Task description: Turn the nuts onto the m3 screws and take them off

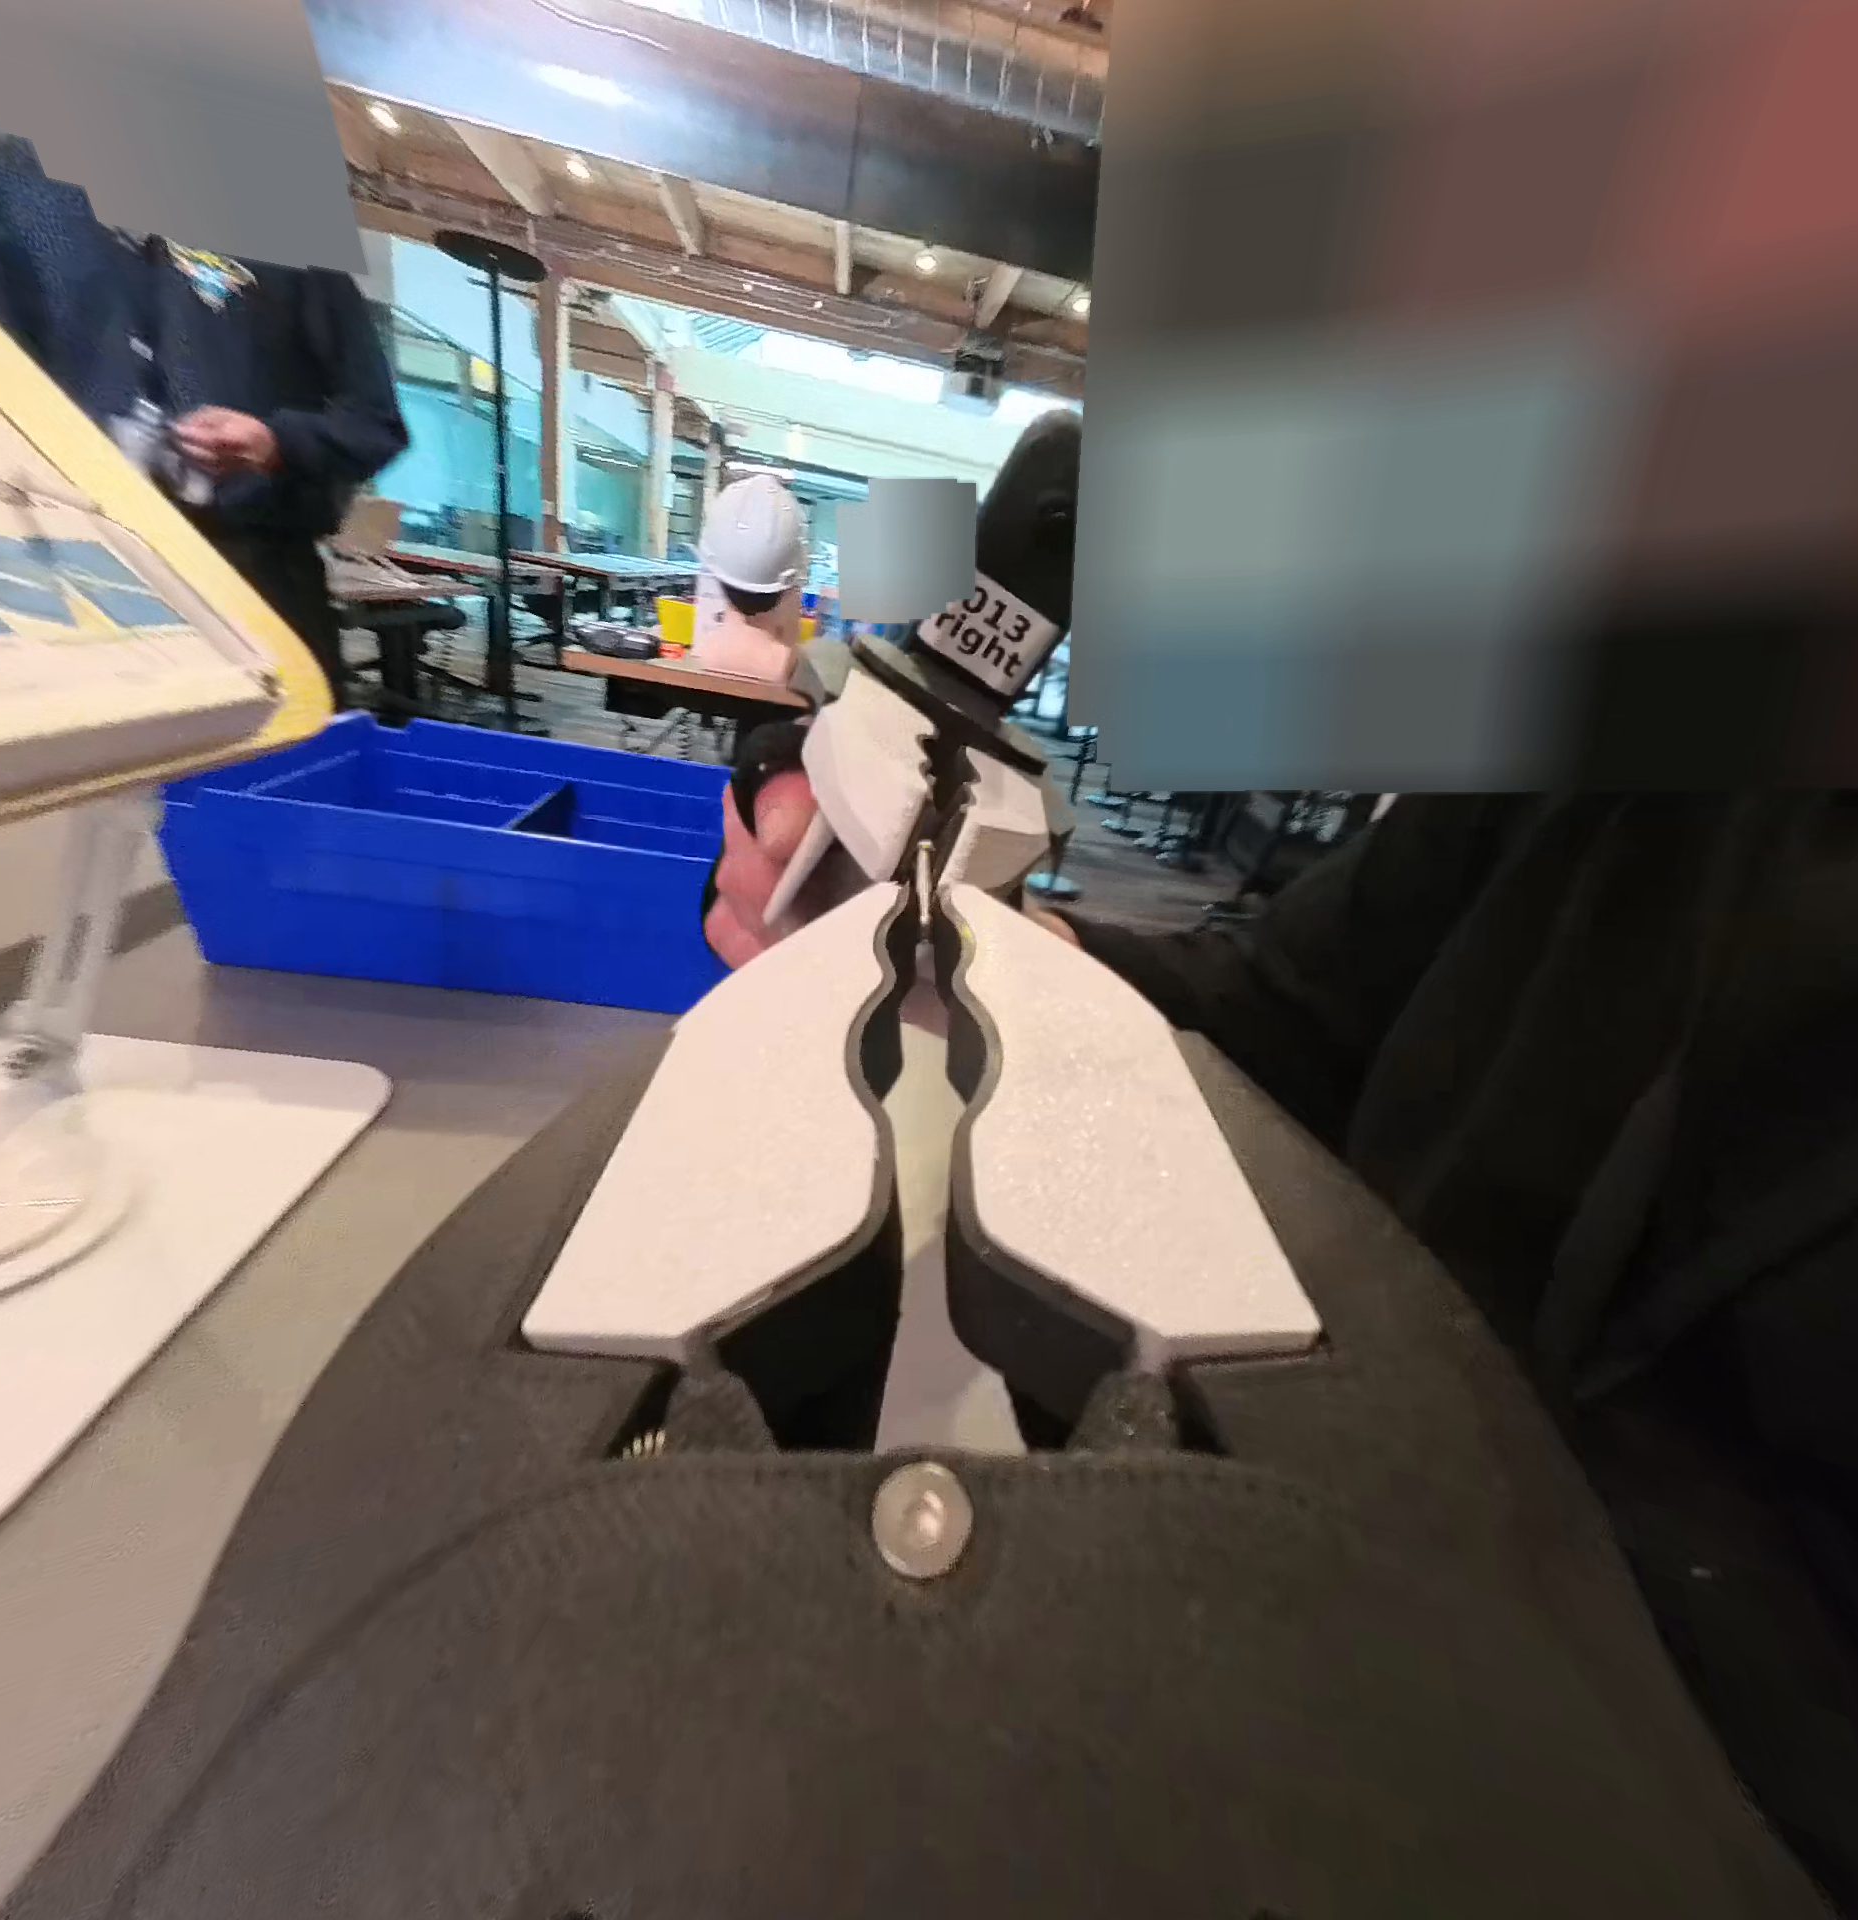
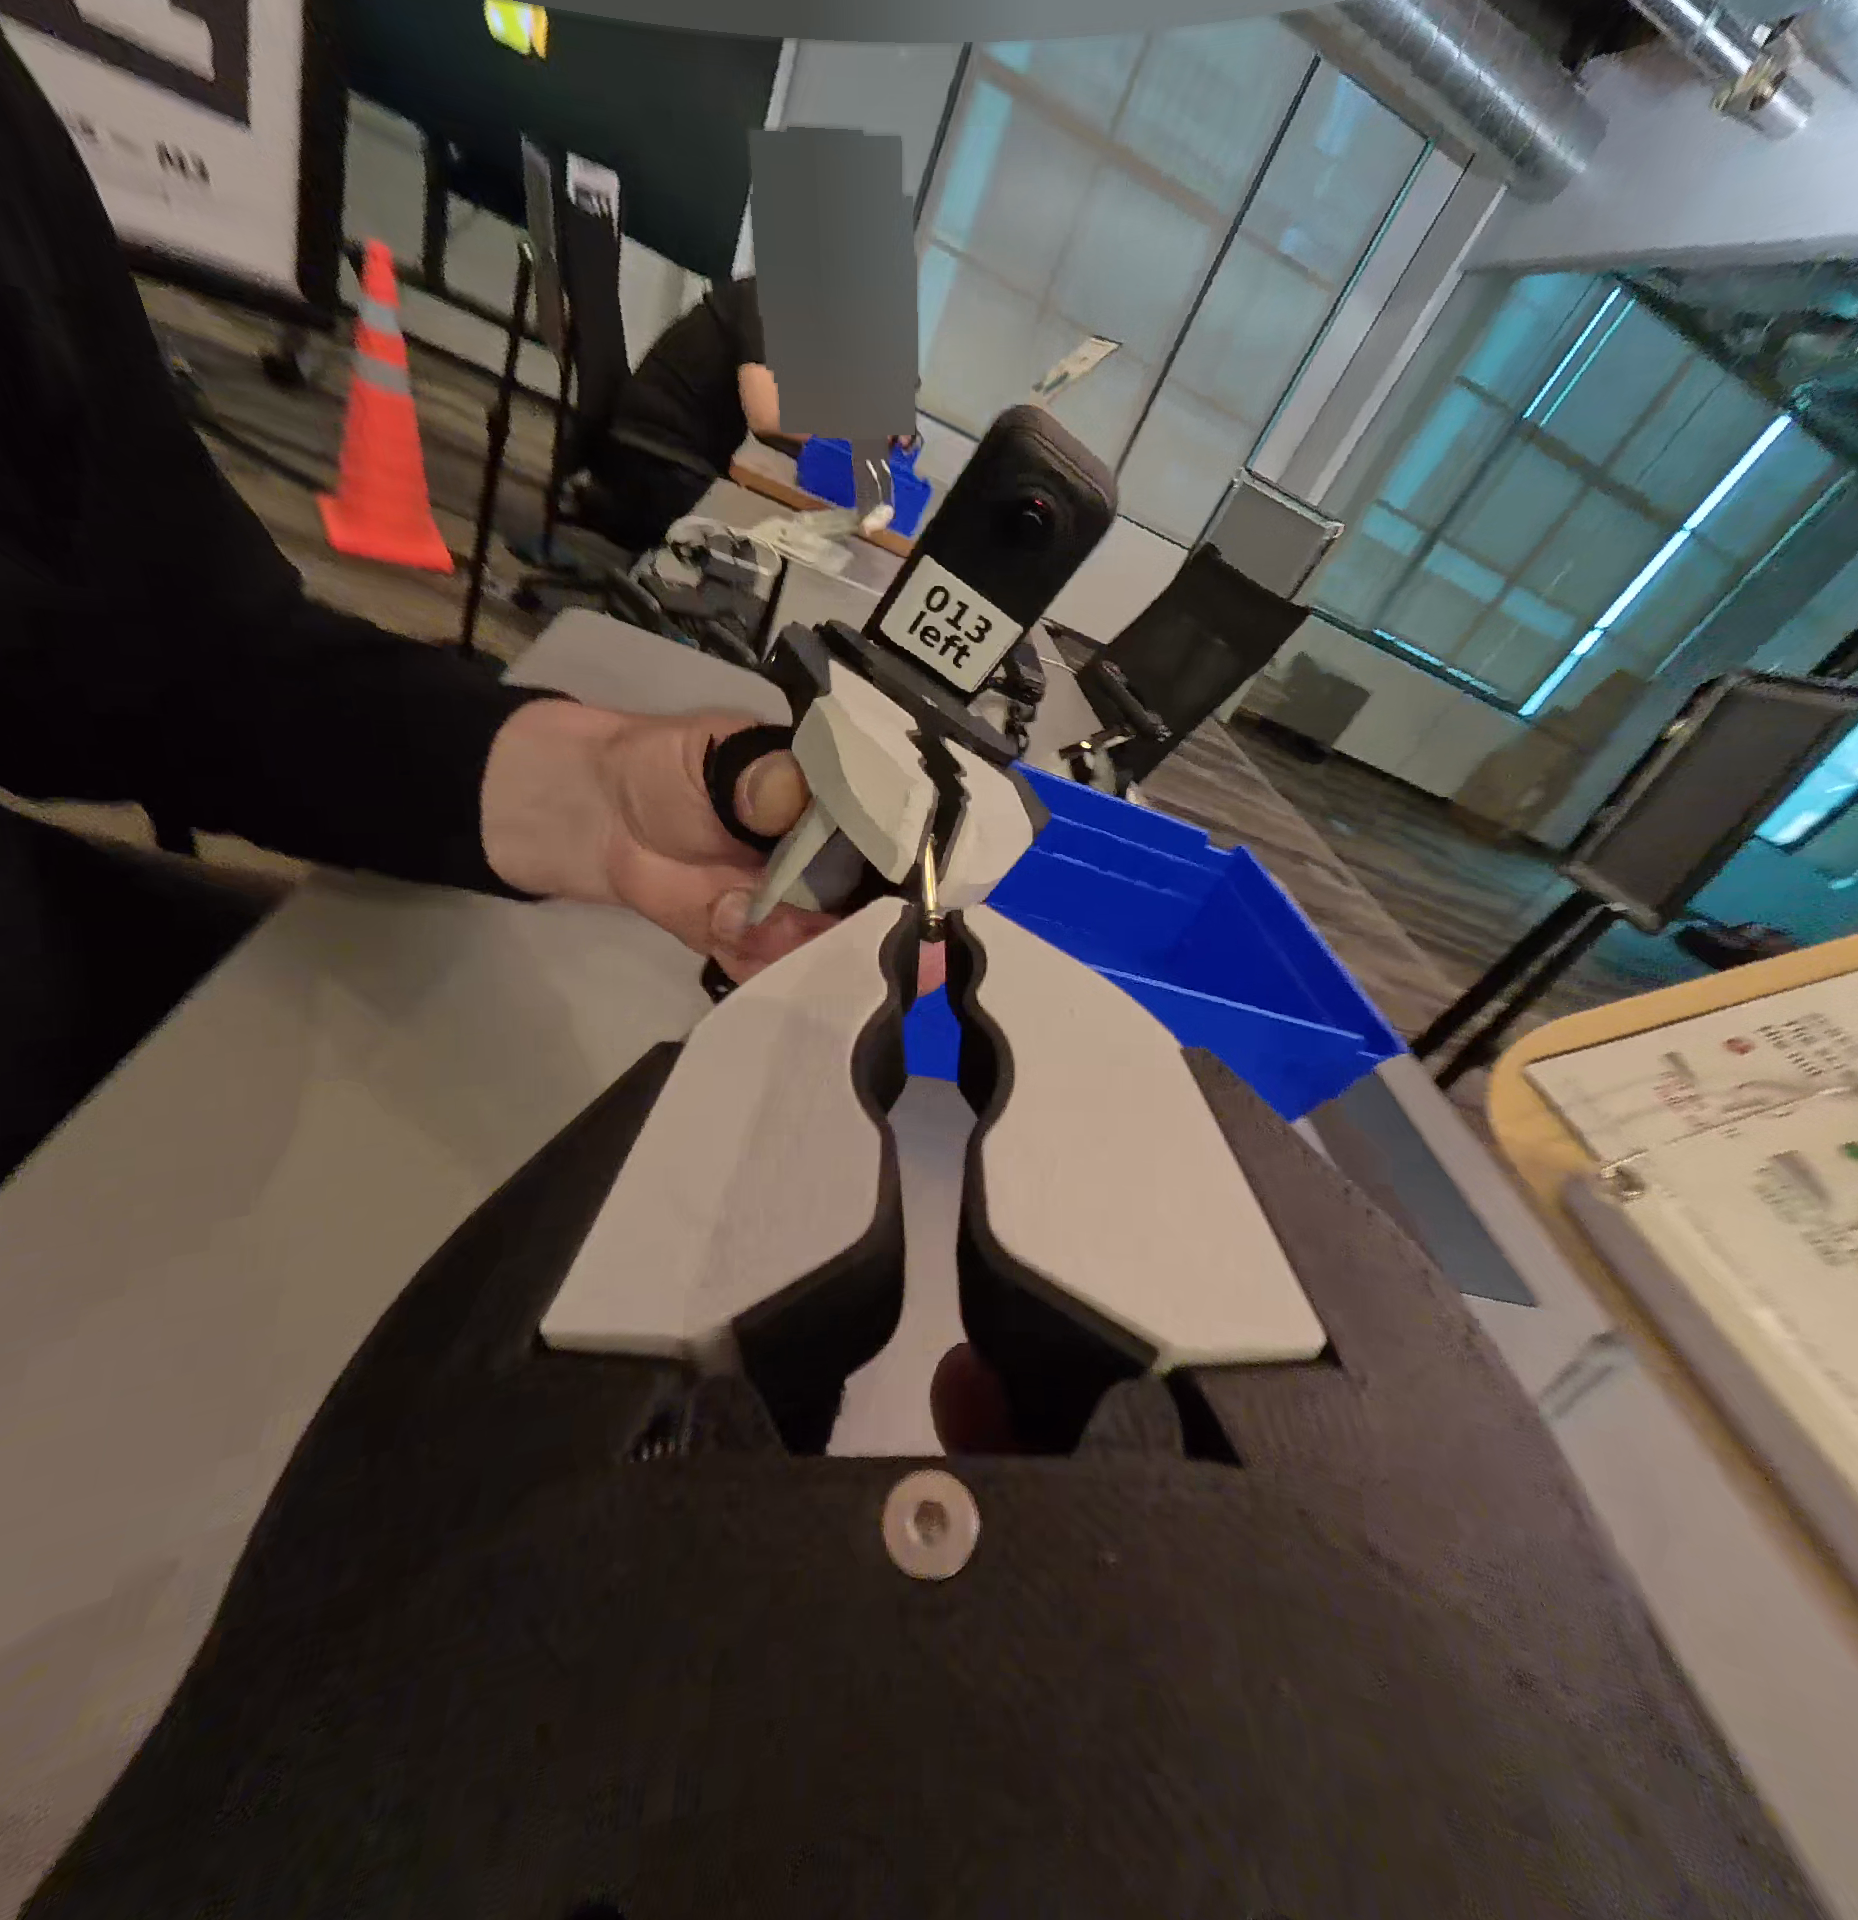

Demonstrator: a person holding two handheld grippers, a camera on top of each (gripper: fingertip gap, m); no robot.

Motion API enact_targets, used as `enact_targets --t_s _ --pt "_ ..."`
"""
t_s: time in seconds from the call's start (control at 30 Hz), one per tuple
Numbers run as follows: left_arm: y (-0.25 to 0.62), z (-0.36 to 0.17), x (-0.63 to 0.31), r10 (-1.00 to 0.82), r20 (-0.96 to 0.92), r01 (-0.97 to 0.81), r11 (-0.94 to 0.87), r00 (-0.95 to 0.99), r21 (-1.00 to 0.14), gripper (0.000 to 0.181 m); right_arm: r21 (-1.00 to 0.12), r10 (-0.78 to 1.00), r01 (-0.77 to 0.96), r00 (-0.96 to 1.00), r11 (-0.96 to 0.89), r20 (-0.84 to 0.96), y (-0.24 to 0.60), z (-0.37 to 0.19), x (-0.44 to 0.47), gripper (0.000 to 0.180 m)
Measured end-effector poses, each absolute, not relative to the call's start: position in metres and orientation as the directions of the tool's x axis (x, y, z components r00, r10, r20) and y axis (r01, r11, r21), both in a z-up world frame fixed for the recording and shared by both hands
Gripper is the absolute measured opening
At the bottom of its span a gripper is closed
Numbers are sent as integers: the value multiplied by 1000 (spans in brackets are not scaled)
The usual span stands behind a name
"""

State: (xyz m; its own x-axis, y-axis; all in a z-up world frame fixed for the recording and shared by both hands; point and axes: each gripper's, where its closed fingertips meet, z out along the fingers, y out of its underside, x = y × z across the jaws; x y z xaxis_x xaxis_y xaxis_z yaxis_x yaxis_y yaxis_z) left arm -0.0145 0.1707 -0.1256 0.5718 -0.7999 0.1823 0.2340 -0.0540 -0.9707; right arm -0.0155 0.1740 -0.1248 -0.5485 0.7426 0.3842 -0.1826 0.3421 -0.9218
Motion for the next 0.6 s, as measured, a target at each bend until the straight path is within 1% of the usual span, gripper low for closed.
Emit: enact_targets --t_s 0.07,0.2,0.3,0.43,0.6 --pt "169 -125 -13 -817 241 286 -98 524 -953 2 -877 721 -199 -505 437 474 172 -125 -14 5" --pt "168 -123 -10 -845 307 363 -146 437 -920 3 -820 690 -198 -456 537 562 172 -123 -11 5" --pt "168 -121 -9 -854 311 386 -144 418 -911 3 -848 708 -197 -477 491 521 171 -121 -10 5" --pt "168 -121 -6 -848 228 322 -71 479 -944 5 -907 741 -185 -526 379 417 172 -121 -8 5" --pt "170 -123 1 -823 117 218 8 556 -976 17 -961 760 -156 -587 230 277 173 -122 -10 5"
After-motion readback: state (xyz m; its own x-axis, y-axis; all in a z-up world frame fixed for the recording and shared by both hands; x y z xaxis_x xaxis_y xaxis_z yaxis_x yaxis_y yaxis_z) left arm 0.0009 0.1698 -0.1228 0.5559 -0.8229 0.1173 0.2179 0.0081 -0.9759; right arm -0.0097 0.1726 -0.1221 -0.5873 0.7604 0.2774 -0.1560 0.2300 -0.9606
